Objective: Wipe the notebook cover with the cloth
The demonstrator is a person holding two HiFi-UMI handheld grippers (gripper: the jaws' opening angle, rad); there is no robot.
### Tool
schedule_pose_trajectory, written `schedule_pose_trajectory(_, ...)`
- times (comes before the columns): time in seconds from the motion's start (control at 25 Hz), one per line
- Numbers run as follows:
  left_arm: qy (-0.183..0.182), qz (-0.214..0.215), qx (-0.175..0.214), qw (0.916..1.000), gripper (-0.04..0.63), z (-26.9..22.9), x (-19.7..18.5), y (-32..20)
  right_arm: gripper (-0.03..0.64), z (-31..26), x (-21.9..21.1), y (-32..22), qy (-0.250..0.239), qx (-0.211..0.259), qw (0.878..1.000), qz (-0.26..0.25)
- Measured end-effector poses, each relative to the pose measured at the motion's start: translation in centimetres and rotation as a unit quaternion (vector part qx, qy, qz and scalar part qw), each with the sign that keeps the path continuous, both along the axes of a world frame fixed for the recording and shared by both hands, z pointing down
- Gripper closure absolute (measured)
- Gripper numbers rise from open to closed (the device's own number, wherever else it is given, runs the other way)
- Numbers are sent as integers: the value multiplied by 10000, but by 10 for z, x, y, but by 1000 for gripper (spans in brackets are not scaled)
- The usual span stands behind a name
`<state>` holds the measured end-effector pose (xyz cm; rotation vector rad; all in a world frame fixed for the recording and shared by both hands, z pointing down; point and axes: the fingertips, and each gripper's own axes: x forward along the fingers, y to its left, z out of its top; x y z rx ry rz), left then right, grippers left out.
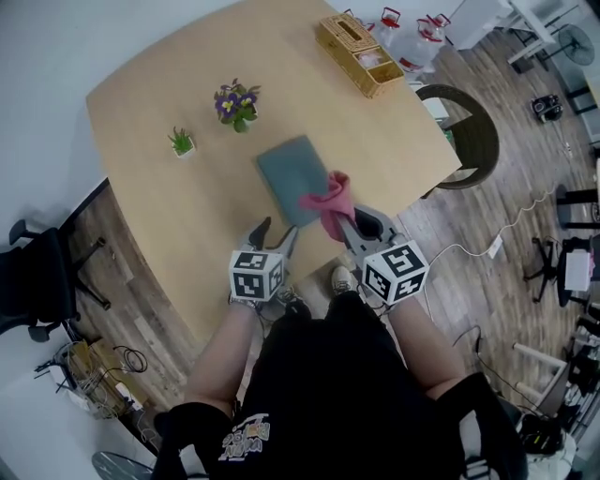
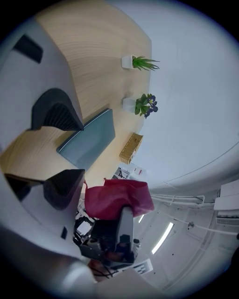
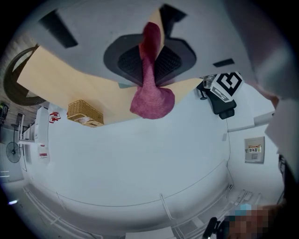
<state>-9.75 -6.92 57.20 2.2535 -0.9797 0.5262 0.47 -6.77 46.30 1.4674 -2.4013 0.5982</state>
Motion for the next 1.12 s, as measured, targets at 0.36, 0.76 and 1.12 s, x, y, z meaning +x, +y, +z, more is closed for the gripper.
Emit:
schedule_pose_trajectory(0.36, -119, -168, -406, 9990, 362, 31, 8, -15, 558, 42, -16, -20, 57, -493, 9972, -562)
schedule_pose_trajectory(0.76, -409, -445, -894, 9942, 376, 69, 12, -22, 558, 107, -31, -33, -81, -1336, 9823, -1310)
schedule_pose_trajectory(1.12, -475, -686, -946, 9920, 425, 74, 8, -27, 558, 142, -41, -30, -97, -1802, 9697, -1645)
